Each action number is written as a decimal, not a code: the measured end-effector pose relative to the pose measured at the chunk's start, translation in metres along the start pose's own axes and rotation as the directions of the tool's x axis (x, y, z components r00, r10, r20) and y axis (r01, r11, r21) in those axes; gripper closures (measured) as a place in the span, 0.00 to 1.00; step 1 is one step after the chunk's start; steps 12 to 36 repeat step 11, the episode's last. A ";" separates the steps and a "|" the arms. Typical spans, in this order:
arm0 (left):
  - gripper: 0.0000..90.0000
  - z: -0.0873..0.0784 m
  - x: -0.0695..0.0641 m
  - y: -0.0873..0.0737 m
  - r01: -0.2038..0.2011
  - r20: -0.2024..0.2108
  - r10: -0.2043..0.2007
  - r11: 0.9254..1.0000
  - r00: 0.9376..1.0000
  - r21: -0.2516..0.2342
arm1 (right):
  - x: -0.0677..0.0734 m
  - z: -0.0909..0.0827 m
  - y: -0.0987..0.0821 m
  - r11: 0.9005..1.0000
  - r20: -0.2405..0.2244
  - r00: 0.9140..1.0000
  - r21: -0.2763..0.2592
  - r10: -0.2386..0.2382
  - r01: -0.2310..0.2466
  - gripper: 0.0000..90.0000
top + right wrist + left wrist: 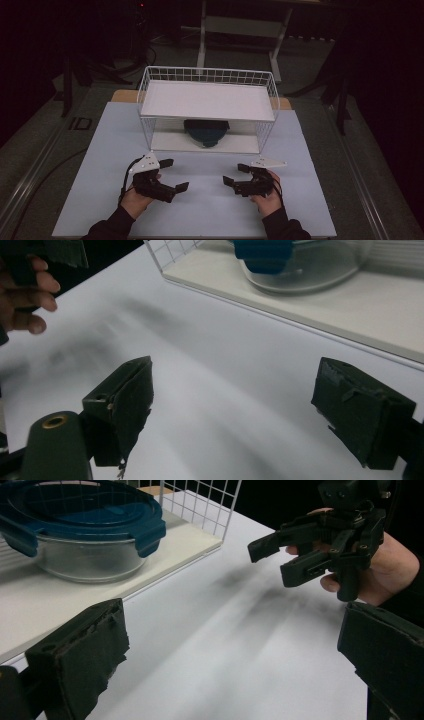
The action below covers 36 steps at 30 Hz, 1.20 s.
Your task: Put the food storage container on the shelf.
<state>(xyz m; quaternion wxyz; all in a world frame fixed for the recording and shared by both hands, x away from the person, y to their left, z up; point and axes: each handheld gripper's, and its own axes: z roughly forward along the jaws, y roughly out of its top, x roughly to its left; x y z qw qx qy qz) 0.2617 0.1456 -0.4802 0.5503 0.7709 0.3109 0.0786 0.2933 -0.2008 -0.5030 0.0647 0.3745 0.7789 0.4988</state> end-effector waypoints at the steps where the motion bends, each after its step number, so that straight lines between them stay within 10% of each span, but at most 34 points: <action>1: 0.00 0.000 0.000 0.000 -0.001 0.002 0.001 1.000 1.000 0.000 | -0.001 -0.005 -0.004 1.000 0.004 1.000 0.006 0.000 0.000 0.18; 36: 0.00 0.002 0.001 -0.004 -0.004 0.008 0.004 1.000 1.000 0.003 | -0.010 -0.022 -0.017 1.000 0.036 0.999 -0.007 0.018 -0.018 0.18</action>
